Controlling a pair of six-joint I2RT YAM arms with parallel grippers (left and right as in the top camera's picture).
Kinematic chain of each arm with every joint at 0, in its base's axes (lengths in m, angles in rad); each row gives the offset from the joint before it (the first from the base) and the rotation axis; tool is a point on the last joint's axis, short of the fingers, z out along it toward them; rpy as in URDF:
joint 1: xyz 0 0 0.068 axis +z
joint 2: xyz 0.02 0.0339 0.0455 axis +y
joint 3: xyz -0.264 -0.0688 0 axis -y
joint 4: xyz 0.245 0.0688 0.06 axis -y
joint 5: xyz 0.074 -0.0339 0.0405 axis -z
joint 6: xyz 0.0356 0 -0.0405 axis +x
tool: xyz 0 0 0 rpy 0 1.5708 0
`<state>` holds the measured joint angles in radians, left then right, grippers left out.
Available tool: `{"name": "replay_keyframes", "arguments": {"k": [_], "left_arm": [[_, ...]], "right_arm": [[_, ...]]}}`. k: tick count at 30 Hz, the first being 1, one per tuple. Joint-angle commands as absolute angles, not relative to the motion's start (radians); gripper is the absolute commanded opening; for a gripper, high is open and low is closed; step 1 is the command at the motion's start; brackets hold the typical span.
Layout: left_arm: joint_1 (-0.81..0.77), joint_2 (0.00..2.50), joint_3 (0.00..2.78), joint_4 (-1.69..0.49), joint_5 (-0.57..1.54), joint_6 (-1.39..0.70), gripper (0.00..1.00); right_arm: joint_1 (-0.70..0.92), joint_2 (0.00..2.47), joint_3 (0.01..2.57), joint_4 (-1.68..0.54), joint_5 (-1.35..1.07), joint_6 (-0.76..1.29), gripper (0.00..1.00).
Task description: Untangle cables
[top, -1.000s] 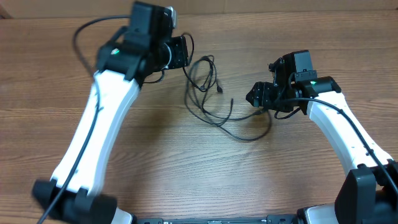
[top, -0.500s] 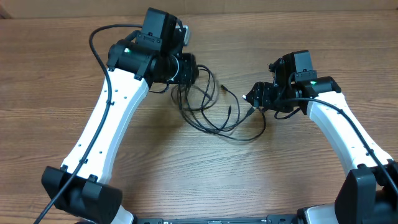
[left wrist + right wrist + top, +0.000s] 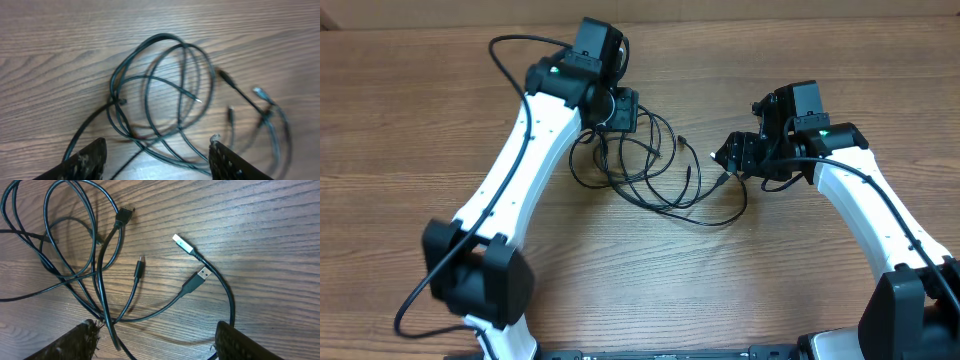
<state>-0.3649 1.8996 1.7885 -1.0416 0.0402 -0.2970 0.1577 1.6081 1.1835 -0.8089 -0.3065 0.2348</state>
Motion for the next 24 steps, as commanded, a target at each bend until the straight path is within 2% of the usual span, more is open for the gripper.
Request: {"name": "replay_keyframes", "arguments": {"k": [1, 12, 15, 24], "left_arm": [[-0.365, 1.977, 1.787, -1.018, -0.016, -0.354, 0.64], [-0.364, 2.077, 1.787, -0.841, -0.202, -0.363, 0.70], [-0.365, 2.083, 1.787, -0.795, -0.193, -0.363, 0.73], [-0.365, 2.204, 1.787, -0.805, -0.089, -0.363, 0.74]], "right_arm": [[0.157, 1.590, 1.192, -0.810, -0.299, 0.227, 0.75], [0.157, 1.590, 1.192, -0.810, -0.300, 0.227, 0.76], [0.157, 1.590, 1.192, -0.810, -0.300, 0.227, 0.76], [0.157, 1.590, 1.192, -0.811, -0.300, 0.227, 0.76]]}}
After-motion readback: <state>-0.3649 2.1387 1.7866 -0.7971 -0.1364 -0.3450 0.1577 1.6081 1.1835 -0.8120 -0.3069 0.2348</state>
